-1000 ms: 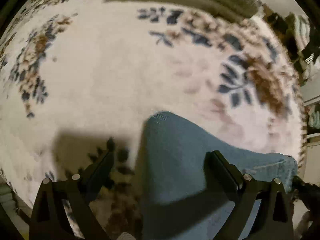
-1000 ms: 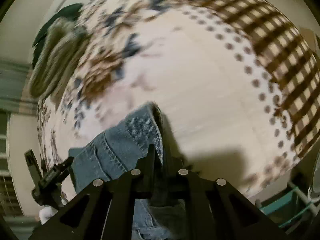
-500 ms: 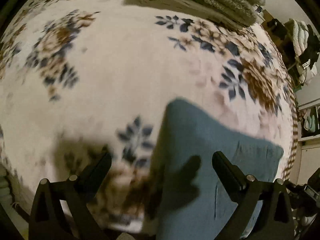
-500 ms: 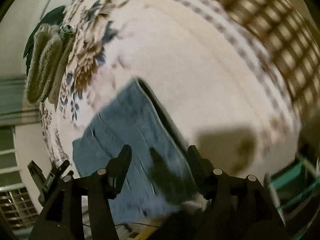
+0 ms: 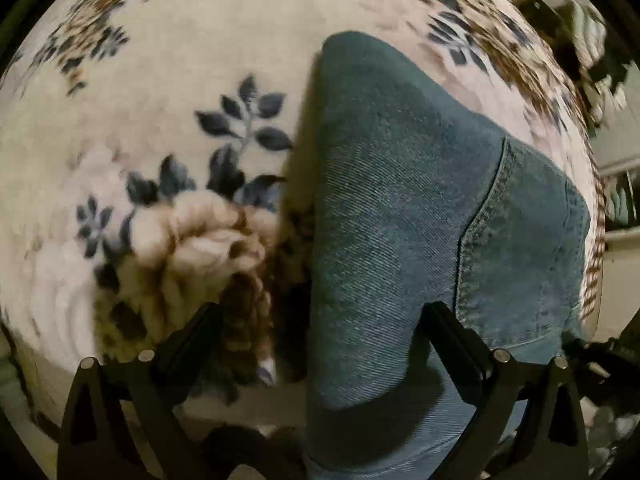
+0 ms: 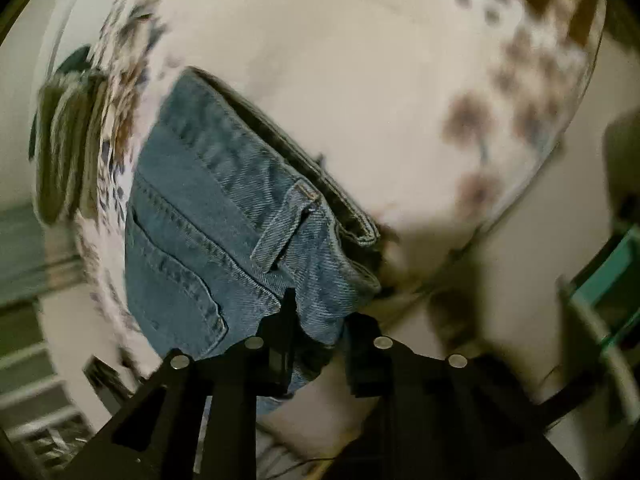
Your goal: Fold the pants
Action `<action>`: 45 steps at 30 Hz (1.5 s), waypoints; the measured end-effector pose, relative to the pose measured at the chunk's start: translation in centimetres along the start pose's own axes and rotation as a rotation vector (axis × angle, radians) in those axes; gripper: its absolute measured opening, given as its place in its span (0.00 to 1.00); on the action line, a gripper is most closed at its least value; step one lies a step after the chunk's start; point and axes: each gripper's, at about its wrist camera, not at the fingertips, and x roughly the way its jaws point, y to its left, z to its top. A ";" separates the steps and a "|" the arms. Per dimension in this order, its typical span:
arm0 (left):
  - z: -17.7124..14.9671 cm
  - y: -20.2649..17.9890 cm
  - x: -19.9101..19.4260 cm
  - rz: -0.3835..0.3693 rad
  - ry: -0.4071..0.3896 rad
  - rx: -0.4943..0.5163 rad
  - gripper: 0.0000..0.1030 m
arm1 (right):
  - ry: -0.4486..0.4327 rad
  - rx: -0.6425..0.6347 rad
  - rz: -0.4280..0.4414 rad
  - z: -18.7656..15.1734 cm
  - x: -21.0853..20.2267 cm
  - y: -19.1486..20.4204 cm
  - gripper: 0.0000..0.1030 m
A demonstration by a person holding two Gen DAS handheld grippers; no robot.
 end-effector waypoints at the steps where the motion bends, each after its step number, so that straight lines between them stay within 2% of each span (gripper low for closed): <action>1: 0.0 0.1 0.2 -0.008 0.004 0.000 1.00 | 0.008 -0.020 -0.025 0.0 0.4 0.5 0.18; 4: 0.4 0.2 0.2 -0.019 0.033 -0.014 1.00 | 0.044 -0.010 -0.020 0.4 1.6 0.5 0.22; 6: 0.5 0.1 -0.4 -0.023 0.043 -0.020 1.00 | 0.065 -0.023 0.012 0.8 1.8 1.0 0.32; 9: 0.5 0.4 -1.6 -0.092 0.021 -0.034 1.00 | 0.062 -0.022 0.121 0.5 1.0 0.0 0.57; 11: 0.4 0.2 -1.7 -0.130 0.012 -0.033 1.00 | 0.066 -0.026 0.164 0.0 0.9 -0.6 0.68; 13: 0.2 0.0 -1.1 -0.158 0.014 -0.041 1.00 | 0.103 -0.018 0.241 -0.5 2.2 -0.9 0.68; 15: 0.2 0.0 0.2 -0.183 0.034 -0.066 1.00 | 0.122 -0.024 0.258 -1.1 4.1 -0.8 0.68; 16: 0.3 0.1 0.7 -0.187 0.042 -0.075 1.00 | 0.119 -0.022 0.265 -1.3 5.1 -0.6 0.71; 17: 0.4 0.2 1.0 -0.192 0.040 -0.080 1.00 | 0.108 -0.018 0.278 -1.3 5.7 -0.3 0.84; 18: 0.6 0.1 0.9 -0.197 0.033 -0.077 1.00 | 0.080 -0.014 0.320 -1.5 5.9 0.0 0.90; 19: 0.6 0.1 0.9 -0.197 0.029 -0.067 1.00 | 0.072 -0.017 0.326 -1.7 5.9 0.2 0.93; 21: 0.8 -0.3 0.9 -0.200 0.026 -0.046 1.00 | 0.054 -0.040 0.319 -2.3 5.9 0.8 0.92; 23: 0.9 -0.5 1.2 -0.199 0.030 -0.032 1.00 | 0.051 -0.052 0.387 -2.5 5.5 0.9 0.84; 24: 1.0 -0.5 1.2 -0.200 0.031 -0.026 1.00 | 0.042 -0.064 0.401 -2.6 5.4 1.7 0.84; 27: 1.1 -0.6 1.4 -0.201 0.034 -0.009 1.00 | 0.048 -0.118 0.302 -2.2 6.7 3.6 0.86; 30: 1.1 -0.6 1.4 -0.205 0.031 -0.006 1.00 | 0.056 -0.105 0.311 -2.1 6.8 4.3 0.86; 31: 1.1 -0.6 1.4 -0.207 0.029 -0.008 1.00 | 0.059 -0.092 0.347 -2.1 6.6 4.1 0.86; 33: 1.1 -0.4 1.4 -0.212 0.027 -0.012 1.00 | 0.072 -0.055 0.493 -1.6 6.1 4.5 0.83; 35: 1.2 -0.4 1.4 -0.215 0.026 -0.013 1.00 | 0.064 -0.090 0.552 -1.3 5.6 4.9 0.83; 36: 1.1 -0.4 1.4 -0.217 0.027 -0.011 1.00 | 0.057 -0.108 0.525 -1.3 5.7 5.2 0.83; 38: 1.2 -0.3 1.4 -0.219 0.029 -0.010 1.00 | 0.040 -0.155 0.378 -1.0 6.4 5.4 0.79; 39: 1.2 -0.2 1.4 -0.222 0.031 -0.013 1.00 | 0.035 -0.176 0.366 -1.1 6.8 5.2 0.74; 42: 1.4 -0.2 1.4 -0.227 0.039 -0.018 1.00 | 0.026 -0.200 0.358 -1.5 6.5 5.1 0.65; 45: 1.6 -0.2 1.4 -0.231 0.040 -0.022 1.00 | 0.020 -0.201 0.343 -1.4 6.0 3.7 0.65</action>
